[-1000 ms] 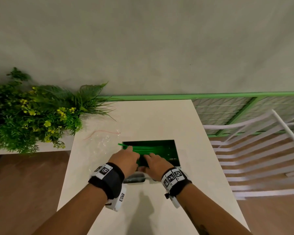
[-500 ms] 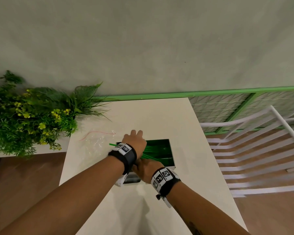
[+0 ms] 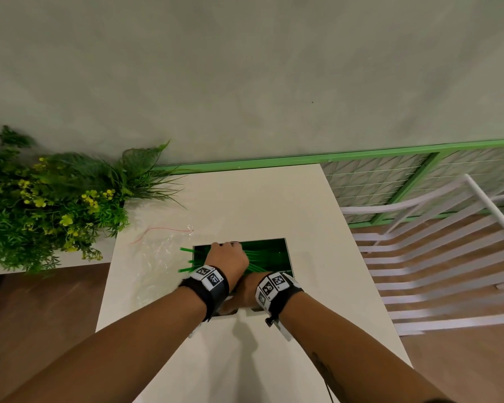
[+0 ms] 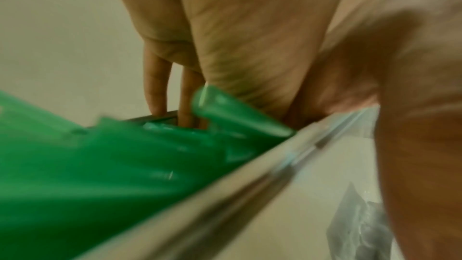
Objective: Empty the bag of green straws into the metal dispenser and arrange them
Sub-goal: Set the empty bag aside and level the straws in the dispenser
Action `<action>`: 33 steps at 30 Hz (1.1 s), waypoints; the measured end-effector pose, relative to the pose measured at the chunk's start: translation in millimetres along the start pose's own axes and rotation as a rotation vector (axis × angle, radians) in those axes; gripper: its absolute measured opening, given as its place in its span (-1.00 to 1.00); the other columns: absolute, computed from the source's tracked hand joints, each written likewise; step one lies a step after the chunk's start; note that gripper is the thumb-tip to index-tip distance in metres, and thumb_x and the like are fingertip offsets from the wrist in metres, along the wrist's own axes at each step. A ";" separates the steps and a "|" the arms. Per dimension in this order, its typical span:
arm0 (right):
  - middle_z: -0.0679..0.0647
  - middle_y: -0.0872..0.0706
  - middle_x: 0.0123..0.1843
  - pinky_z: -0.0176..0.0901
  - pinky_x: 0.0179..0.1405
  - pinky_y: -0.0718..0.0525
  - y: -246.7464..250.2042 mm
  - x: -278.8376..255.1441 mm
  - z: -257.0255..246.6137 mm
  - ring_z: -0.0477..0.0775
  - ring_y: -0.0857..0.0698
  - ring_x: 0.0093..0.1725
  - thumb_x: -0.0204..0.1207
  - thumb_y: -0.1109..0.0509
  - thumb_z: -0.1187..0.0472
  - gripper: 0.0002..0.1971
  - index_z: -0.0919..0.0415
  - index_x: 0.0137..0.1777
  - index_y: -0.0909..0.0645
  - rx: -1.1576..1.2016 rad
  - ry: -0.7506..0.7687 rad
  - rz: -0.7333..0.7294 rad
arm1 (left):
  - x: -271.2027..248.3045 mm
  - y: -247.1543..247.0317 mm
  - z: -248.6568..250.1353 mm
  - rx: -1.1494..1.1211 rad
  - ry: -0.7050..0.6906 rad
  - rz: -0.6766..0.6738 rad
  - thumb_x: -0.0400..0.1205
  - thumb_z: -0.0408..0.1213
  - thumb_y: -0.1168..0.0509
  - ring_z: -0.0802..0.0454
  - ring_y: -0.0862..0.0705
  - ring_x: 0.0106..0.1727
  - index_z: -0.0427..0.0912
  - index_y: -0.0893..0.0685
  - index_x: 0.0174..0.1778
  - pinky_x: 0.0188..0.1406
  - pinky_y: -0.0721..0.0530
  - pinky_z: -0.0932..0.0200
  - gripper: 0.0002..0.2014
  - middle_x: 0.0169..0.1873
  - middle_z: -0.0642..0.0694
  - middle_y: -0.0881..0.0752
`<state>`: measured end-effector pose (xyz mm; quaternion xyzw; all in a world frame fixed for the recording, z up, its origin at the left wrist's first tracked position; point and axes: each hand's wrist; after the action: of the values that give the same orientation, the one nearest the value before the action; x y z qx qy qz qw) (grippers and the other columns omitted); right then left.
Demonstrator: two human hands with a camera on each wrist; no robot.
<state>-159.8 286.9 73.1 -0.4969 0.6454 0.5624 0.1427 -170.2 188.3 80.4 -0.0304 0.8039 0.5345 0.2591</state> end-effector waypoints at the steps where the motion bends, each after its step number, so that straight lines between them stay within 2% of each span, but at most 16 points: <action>1: 0.15 -0.66 0.56 0.22 0.53 -0.52 -0.1 1.6 -0.6 0.33 -0.62 0.48 0.51 -0.33 -0.49 -0.22 -0.08 0.64 -0.51 0.006 -0.003 -0.005 | 0.9 -1.7 1.0 0.004 0.013 -0.017 0.62 -0.37 -0.43 -0.34 -0.69 0.23 -0.36 -0.53 0.51 0.29 -0.56 -0.35 -0.48 0.31 -0.34 -0.63; 3: 0.12 -0.72 0.49 0.24 0.50 -0.57 -4.2 8.0 -1.2 0.32 -0.66 0.42 0.44 -0.34 -0.52 -0.21 -0.11 0.58 -0.57 -0.004 -0.005 0.008 | 2.1 -5.2 0.2 -0.020 0.037 -0.057 0.66 -0.41 -0.36 -0.31 -0.72 0.25 -0.36 -0.51 0.53 0.36 -0.50 -0.37 -0.51 0.32 -0.32 -0.67; 6: 0.14 -0.81 0.32 0.19 0.36 -0.65 -8.6 13.4 0.5 0.32 -0.74 0.27 0.39 -0.32 -0.57 -0.21 -0.04 0.44 -0.68 -0.030 0.007 0.076 | 3.6 -6.0 -7.9 -0.114 0.065 -0.172 0.68 -0.43 -0.31 -0.27 -0.70 0.36 -0.23 -0.65 0.41 0.42 -0.53 -0.28 -0.64 0.35 -0.22 -0.73; 10: 0.20 -0.82 0.20 0.09 0.16 -0.67 -8.8 14.8 1.4 0.28 -0.72 0.04 0.49 -0.27 -0.54 -0.26 0.08 0.32 -0.72 -0.017 -0.018 0.097 | 4.5 -6.6 -22.8 -0.174 0.038 -0.201 0.60 -0.50 -0.42 -0.36 -0.75 0.28 -0.29 -0.67 0.36 0.22 -0.75 -0.23 -0.61 0.32 -0.32 -0.74; 13: 0.16 -0.81 0.19 0.17 0.24 -0.73 -10.4 16.9 1.1 0.28 -0.76 0.13 0.55 -0.24 -0.50 -0.30 0.06 0.37 -0.68 0.012 0.001 0.152 | 4.3 -1.5 -25.4 -0.179 0.019 -0.161 0.61 -0.48 -0.38 -0.35 -0.76 0.26 -0.27 -0.68 0.32 0.16 -0.75 -0.19 -0.67 0.28 -0.31 -0.76; 15: 0.13 -0.80 0.13 0.19 0.22 -0.76 -11.8 18.4 2.9 0.25 -0.78 0.10 0.60 -0.23 -0.44 -0.36 0.05 0.39 -0.64 -0.003 0.006 0.158 | 2.8 0.2 -28.0 -0.173 0.026 -0.133 0.62 -0.42 -0.38 -0.32 -0.77 0.22 -0.22 -0.67 0.29 0.10 -0.73 -0.15 -0.70 0.23 -0.26 -0.77; 17: 0.18 -0.82 0.16 0.23 0.20 -0.77 -12.0 17.1 6.0 0.28 -0.79 0.12 0.62 -0.25 -0.40 -0.41 0.02 0.42 -0.59 0.003 0.024 0.180 | 0.5 -0.9 -32.1 -0.185 0.042 -0.115 0.62 -0.37 -0.38 -0.30 -0.78 0.17 -0.20 -0.64 0.28 0.04 -0.71 -0.11 -0.70 0.18 -0.23 -0.78; 20: 0.18 -0.81 0.25 0.26 0.21 -0.76 -12.3 14.9 9.2 0.31 -0.78 0.13 0.61 -0.28 -0.39 -0.39 -0.01 0.48 -0.49 0.000 0.062 0.211 | -2.7 -2.1 -38.1 -0.206 0.046 -0.063 0.61 -0.35 -0.36 -0.30 -0.77 0.11 -0.17 -0.55 0.32 -0.12 -0.64 -0.05 -0.65 0.14 -0.23 -0.76; 22: 0.23 -0.79 0.24 0.28 0.18 -0.77 -11.3 12.4 8.1 0.34 -0.78 0.12 0.64 -0.23 -0.40 -0.34 0.03 0.55 -0.38 -0.060 0.054 0.205 | -2.9 -3.9 -40.1 -0.228 0.036 -0.063 0.61 -0.33 -0.36 -0.28 -0.77 0.07 -0.12 -0.52 0.34 -0.16 -0.61 -0.04 -0.63 0.12 -0.21 -0.76; 24: 0.25 -0.78 0.17 0.27 0.17 -0.76 -8.0 6.4 3.5 0.34 -0.76 0.10 0.65 -0.17 -0.44 -0.28 0.10 0.57 -0.35 -0.105 0.033 0.188 | -0.6 -7.9 -41.3 -0.270 0.028 -0.059 0.60 -0.30 -0.38 -0.26 -0.78 0.02 -0.07 -0.54 0.31 -0.14 -0.68 -0.05 -0.64 0.08 -0.18 -0.77; 27: 0.21 -0.77 0.14 0.24 0.28 -0.70 -5.1 7.6 -2.3 0.29 -0.74 0.11 0.67 -0.16 -0.41 -0.30 0.17 0.52 -0.44 -0.106 -0.004 0.170 | 3.2 -14.2 -42.6 -0.361 0.009 -0.084 0.59 -0.23 -0.39 -0.22 -0.78 0.02 -0.05 -0.59 0.21 -0.03 -0.76 -0.07 -0.72 0.08 -0.16 -0.78; 30: 0.22 -0.80 0.24 0.21 0.38 -0.65 -6.4 11.3 -1.4 0.29 -0.74 0.21 0.64 -0.18 -0.45 -0.29 0.12 0.48 -0.55 0.009 -0.030 0.150 | 7.6 -16.3 -39.2 -0.394 -0.011 -0.114 0.61 -0.16 -0.41 -0.21 -0.77 0.10 -0.08 -0.62 0.21 0.05 -0.77 -0.08 -0.73 0.14 -0.17 -0.78; 33: 0.22 -0.81 0.23 0.14 0.31 -0.68 -9.2 12.7 4.0 0.26 -0.73 0.14 0.61 -0.14 -0.51 -0.26 0.06 0.48 -0.61 0.040 -0.052 0.119 | 12.0 -14.5 -37.2 -0.412 -0.021 -0.117 0.63 0.00 -0.40 -0.24 -0.76 0.16 -0.10 -0.60 0.29 0.09 -0.76 -0.10 -0.62 0.20 -0.19 -0.76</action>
<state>-159.8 285.4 57.0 -0.4401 0.6809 0.5694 0.1356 -190.1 152.3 73.7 -0.1237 0.6717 0.6718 0.2865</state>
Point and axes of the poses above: each hand's wrist, its own x-axis towards the middle knuckle, its own y-axis out of the back of the hand, z = x × y
